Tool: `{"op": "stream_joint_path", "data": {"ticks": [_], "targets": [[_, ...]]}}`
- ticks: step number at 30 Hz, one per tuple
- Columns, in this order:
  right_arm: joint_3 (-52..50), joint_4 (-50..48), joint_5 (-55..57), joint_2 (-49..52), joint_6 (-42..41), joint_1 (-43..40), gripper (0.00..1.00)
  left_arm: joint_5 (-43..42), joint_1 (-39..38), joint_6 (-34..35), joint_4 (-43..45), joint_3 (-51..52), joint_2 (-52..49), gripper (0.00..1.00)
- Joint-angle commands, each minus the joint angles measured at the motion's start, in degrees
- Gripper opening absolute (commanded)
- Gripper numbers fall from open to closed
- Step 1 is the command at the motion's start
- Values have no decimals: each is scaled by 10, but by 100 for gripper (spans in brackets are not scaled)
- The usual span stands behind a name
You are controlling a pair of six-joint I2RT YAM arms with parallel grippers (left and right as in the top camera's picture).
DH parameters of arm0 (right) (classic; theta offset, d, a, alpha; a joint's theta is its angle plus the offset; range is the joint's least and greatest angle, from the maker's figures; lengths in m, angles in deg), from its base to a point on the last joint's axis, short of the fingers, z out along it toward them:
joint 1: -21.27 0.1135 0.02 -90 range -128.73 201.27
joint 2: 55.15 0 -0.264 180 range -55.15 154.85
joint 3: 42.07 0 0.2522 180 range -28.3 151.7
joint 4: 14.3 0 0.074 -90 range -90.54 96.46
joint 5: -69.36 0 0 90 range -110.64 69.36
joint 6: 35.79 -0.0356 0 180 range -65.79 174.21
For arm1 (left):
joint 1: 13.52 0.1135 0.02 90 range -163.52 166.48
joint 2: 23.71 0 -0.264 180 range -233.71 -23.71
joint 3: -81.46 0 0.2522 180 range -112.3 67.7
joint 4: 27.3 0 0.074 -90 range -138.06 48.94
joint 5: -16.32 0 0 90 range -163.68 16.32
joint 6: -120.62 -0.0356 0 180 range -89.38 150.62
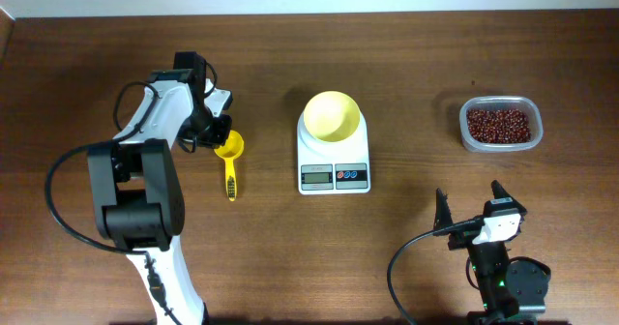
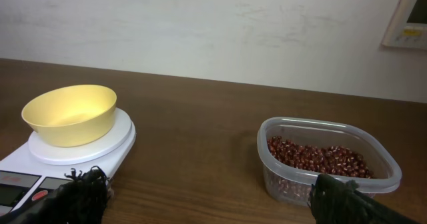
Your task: Scoop item into bowl and weigh 50g on scale
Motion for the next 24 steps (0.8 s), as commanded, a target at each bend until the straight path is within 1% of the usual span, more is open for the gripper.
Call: {"op": "stream_joint_path", "data": {"ticks": [1,7,10,11,15,17,19,22,24], "targets": [[-3,3,-8,-4,-2,2,99,-1,1,1,1,-8,-5,0],[-3,3,-8,-4,-2,2,99,-1,1,9,-12,-19,-1,0],[-3,3,-7,-4,-2,2,99,-7,1,29,-53,-68,11,0],[-3,3,-7,-4,-2,2,99,-7,1,47,-69,-89,15,0],[-3,3,-8,-4,-2,2,99,-7,1,161,-114,-163,46,0],[-3,3,-7,-4,-2,2,99,-7,1,205,-122,-177,65,0],[-3,3,-8,-4,-2,2,99,-7,2,270,-127,-180,103,0],[-3,3,-8,-4,-2,2,99,-7,8,387,-136,-180,156,0],[-3,3,-7,-4,-2,2,99,-8,8,477,-151,-180,187,0]]}}
